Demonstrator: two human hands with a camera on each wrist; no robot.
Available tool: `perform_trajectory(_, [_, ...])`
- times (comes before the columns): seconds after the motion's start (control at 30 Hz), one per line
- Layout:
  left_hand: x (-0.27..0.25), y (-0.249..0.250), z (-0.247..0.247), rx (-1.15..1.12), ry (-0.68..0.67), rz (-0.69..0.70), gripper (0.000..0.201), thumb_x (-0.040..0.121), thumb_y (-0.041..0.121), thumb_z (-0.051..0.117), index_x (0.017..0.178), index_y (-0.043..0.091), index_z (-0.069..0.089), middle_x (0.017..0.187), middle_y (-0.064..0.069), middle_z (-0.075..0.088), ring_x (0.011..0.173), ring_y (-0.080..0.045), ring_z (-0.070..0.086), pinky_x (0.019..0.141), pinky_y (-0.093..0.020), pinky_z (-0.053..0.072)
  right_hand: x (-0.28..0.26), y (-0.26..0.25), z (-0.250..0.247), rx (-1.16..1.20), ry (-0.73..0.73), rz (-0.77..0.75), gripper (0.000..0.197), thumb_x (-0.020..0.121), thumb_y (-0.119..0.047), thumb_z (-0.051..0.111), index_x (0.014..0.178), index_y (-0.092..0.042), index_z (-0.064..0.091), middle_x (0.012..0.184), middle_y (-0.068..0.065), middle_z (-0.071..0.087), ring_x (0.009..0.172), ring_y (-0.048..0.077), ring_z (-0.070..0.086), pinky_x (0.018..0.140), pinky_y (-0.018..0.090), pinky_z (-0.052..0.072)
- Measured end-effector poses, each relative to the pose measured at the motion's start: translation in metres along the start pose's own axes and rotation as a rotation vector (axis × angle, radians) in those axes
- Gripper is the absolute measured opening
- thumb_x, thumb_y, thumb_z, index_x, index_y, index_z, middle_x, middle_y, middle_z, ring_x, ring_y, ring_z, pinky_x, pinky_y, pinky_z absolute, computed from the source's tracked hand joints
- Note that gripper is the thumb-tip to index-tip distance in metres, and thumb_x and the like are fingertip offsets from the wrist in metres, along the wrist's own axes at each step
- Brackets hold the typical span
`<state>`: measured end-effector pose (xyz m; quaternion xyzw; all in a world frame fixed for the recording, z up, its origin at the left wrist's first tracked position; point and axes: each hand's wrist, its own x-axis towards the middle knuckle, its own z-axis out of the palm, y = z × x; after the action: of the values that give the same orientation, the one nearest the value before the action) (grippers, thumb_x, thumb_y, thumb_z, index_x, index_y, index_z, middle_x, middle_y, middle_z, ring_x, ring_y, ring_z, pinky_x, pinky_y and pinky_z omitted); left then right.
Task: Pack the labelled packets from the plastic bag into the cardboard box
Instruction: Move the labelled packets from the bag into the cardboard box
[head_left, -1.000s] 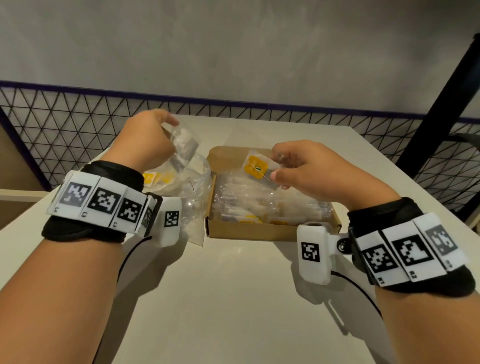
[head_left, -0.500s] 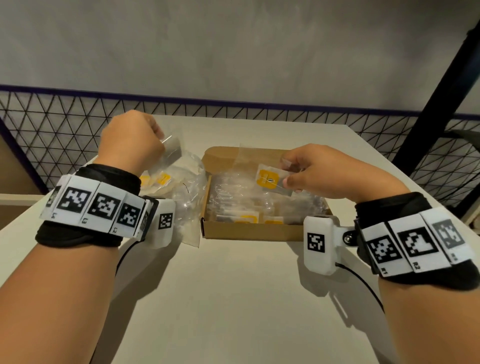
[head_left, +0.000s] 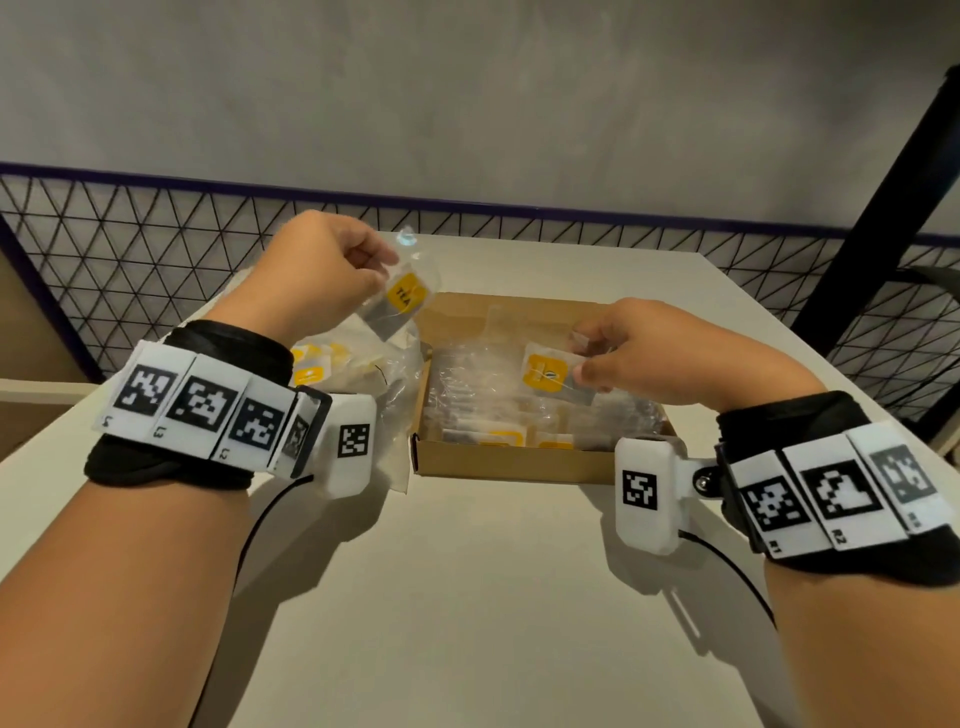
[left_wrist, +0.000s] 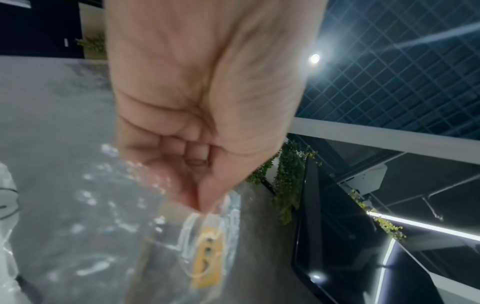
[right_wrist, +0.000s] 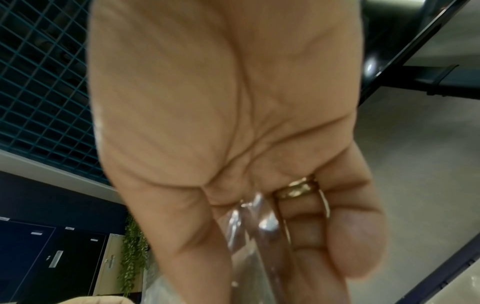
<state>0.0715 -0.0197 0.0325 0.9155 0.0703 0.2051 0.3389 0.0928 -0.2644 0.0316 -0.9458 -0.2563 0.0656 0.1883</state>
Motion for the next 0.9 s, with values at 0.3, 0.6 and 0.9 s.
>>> perform_trajectory(0.3, [-0.012,0.02,0.007,-0.199,-0.233,0.138,0.021,0.078,0.004,0.071,0.078,0.024,0.065,0.073,0.007,0.065,0.059,0.007,0.058,0.06,-0.001,0.047,-0.002,0.008,-0.002,-0.128,-0.021,0.04,0.011,0.082,-0.007,0.063,0.079,-0.017,0.066,0.072,-0.01,0.058,0.064,0.001,0.049,0.054,0.013,0.034])
perform_trajectory(0.6, [-0.018,0.027,0.036,-0.067,-0.443,0.234,0.019,0.077,0.005,0.072,0.077,0.023,0.066,0.075,0.006,0.068,0.062,0.005,0.06,0.062,-0.008,0.05,-0.002,0.011,-0.001,-0.107,-0.078,0.116,0.013,0.078,-0.003,0.066,0.078,-0.016,0.067,0.07,-0.005,0.058,0.062,0.006,0.05,0.053,0.016,0.038])
perform_trajectory(0.9, [-0.02,0.019,0.05,0.165,-0.639,0.196,0.018,0.081,0.009,0.069,0.084,0.027,0.069,0.079,0.01,0.069,0.073,-0.002,0.064,0.071,-0.015,0.051,-0.005,0.01,-0.001,-0.115,-0.163,0.167,0.017,0.08,-0.006,0.062,0.086,-0.02,0.071,0.073,-0.013,0.062,0.063,-0.001,0.053,0.056,0.014,0.039])
